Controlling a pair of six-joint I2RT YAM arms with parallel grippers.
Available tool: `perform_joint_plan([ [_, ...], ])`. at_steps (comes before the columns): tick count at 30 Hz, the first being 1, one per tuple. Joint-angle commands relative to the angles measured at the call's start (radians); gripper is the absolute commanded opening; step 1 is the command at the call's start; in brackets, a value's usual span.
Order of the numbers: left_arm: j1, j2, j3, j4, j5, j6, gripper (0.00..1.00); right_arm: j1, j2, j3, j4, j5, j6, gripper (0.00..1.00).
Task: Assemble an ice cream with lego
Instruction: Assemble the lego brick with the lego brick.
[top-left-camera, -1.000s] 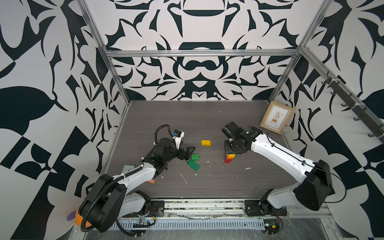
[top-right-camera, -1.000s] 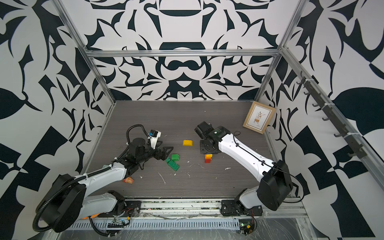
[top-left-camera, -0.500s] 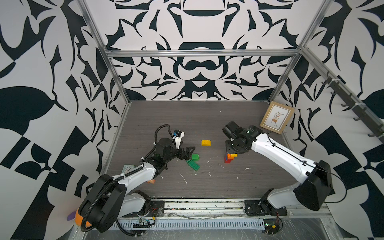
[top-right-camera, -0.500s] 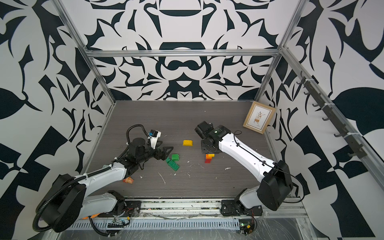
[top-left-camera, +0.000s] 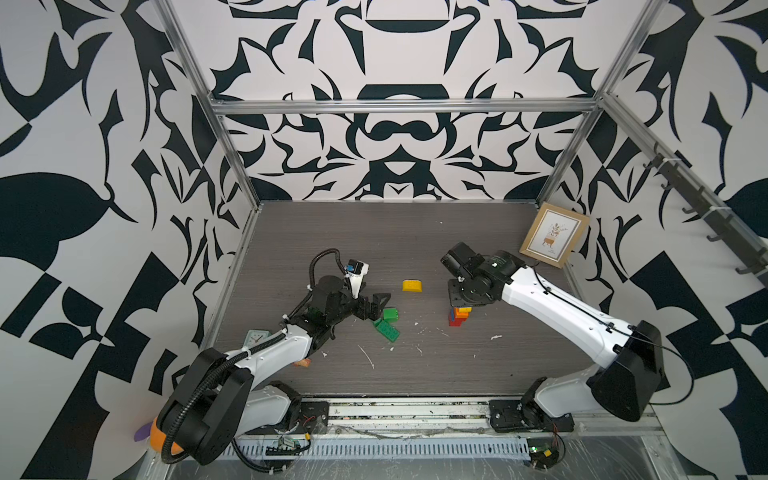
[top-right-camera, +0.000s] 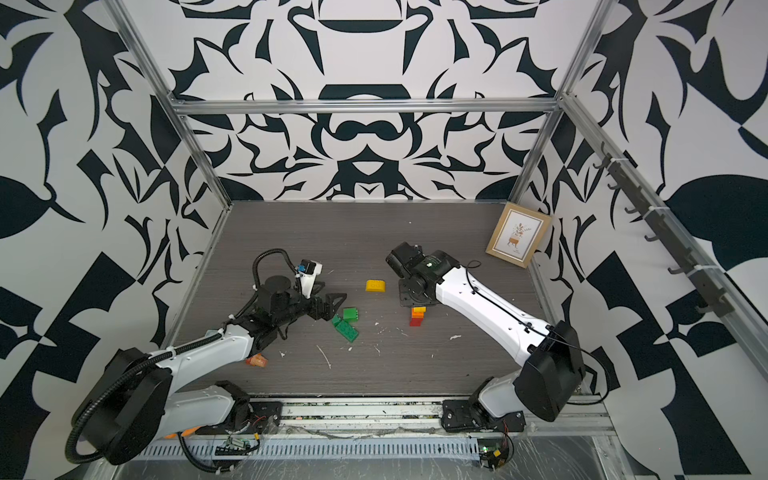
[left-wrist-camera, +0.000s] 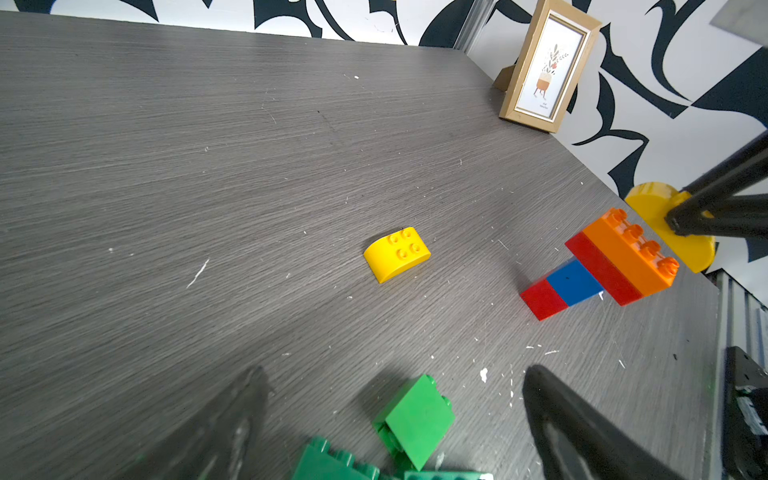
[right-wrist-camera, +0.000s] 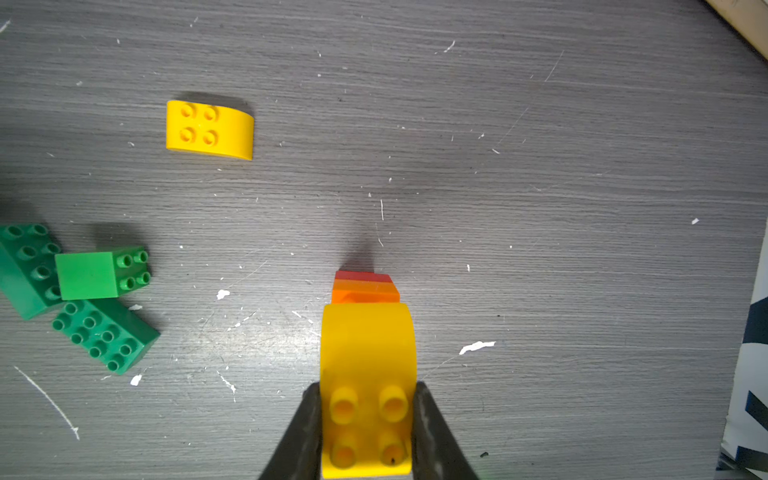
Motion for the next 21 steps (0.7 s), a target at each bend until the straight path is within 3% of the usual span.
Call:
perform_joint_plan([
  [1,-0.002,-0.006,0.019,0.011,0.008,-0.001,0.99,0.006,0.002,-0.017,0.014,0.004,0.018,0.25],
  [17,-0.002,0.009,0.025,0.009,0.006,0.001,0.99,0.008,-0.009,-0.068,0.044,-0.005,0.029,0.27],
  [21,-0.001,0.011,0.025,0.008,0.01,0.002,0.99,0.008,-0.012,-0.058,0.027,0.012,0.028,0.45],
])
